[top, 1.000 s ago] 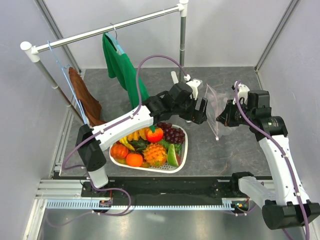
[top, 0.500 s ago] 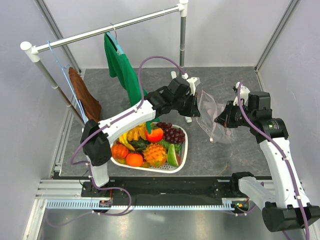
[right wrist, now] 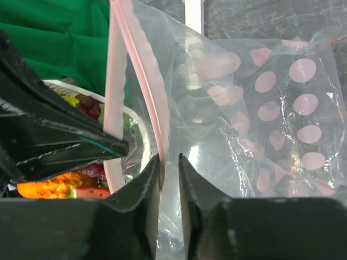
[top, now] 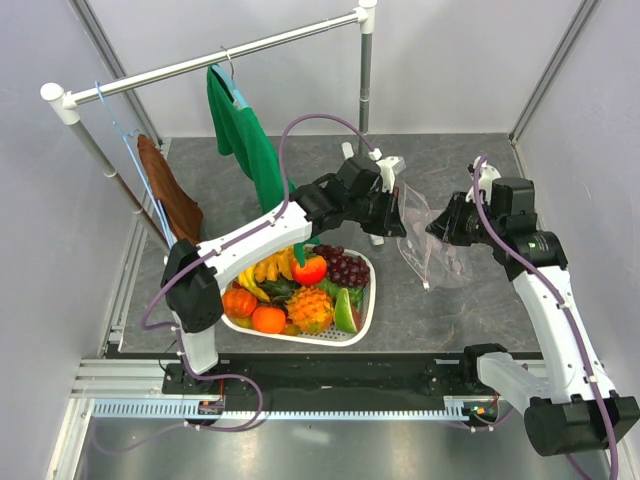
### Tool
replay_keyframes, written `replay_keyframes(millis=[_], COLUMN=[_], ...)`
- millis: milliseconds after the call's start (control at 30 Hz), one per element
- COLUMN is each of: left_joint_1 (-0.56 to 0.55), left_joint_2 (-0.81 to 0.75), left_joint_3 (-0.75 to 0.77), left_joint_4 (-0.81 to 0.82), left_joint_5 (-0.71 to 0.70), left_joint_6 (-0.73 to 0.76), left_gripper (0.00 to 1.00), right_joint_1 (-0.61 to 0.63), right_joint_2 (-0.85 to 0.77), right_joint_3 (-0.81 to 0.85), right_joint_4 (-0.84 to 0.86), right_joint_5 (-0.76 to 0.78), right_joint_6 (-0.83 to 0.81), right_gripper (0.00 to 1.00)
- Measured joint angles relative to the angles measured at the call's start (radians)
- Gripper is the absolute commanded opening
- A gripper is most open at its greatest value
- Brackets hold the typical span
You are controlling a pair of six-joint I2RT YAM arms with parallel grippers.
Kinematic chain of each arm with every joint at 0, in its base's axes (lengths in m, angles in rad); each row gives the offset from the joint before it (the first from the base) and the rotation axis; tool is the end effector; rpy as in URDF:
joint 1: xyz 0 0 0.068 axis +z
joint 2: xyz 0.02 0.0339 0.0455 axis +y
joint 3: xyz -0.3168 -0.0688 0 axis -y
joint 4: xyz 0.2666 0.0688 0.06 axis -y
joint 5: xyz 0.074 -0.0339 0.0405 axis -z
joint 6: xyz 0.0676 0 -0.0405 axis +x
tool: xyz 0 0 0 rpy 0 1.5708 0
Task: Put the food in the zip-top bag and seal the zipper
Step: Open the zipper of the food storage bag.
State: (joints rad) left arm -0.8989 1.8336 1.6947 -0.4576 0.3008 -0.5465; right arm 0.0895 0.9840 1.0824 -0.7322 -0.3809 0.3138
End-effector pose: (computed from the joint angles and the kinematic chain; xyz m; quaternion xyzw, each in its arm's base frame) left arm 0.2889 -0.3954 0.3641 0.2222 0.8479 -0.4054 0.2596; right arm 0.2111 0.0442 0.3822 0.0131 0.8802 0.2543 0.4006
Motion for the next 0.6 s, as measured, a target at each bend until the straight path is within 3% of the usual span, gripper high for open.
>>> replay_keyframes(millis=[133,167,200,233,433,600], left_joint_1=[0.0,0.0,0.002,0.005,0.035,0.067], left_joint_2=[-0.008,-0.013,-0.018,-0.023,-0.044,-0.076], left_joint_3=[-0.008,-0.015,-0.022,-0.029,-0.068,-0.094], left_joint_4=[0.004,0.005,0.004,0.004,-0.012,-0.053], left_joint_5=[0.007,0.007,0.007,0.008,-0.007,-0.101], left_joint_6=[0.0,0.0,0.0,0.0,0.031,0.144], left_gripper=[0.02,0.02,0.02,0.02,0.02,0.04], right_joint_1=[0.0,0.0,0.0,0.0,0.0,-0.005], right_joint_2=[0.013,0.014,0.014,0.013,-0.01,-0.007], right_joint_3=[-0.01,-0.01,-0.01,-0.01,0.016,0.181], right_joint_4=[0.005,0.002,-0.005,-0.011,-0.127,-0.264], right_joint_5=[0.0,-0.003,-0.005,-0.006,0.028,0.096], right_joint_6=[-0.001,-0.004,-0.008,-0.016,-0.083,-0.163], right_gripper=[0.26,0.22,0.02,0.0,0.0,0.0])
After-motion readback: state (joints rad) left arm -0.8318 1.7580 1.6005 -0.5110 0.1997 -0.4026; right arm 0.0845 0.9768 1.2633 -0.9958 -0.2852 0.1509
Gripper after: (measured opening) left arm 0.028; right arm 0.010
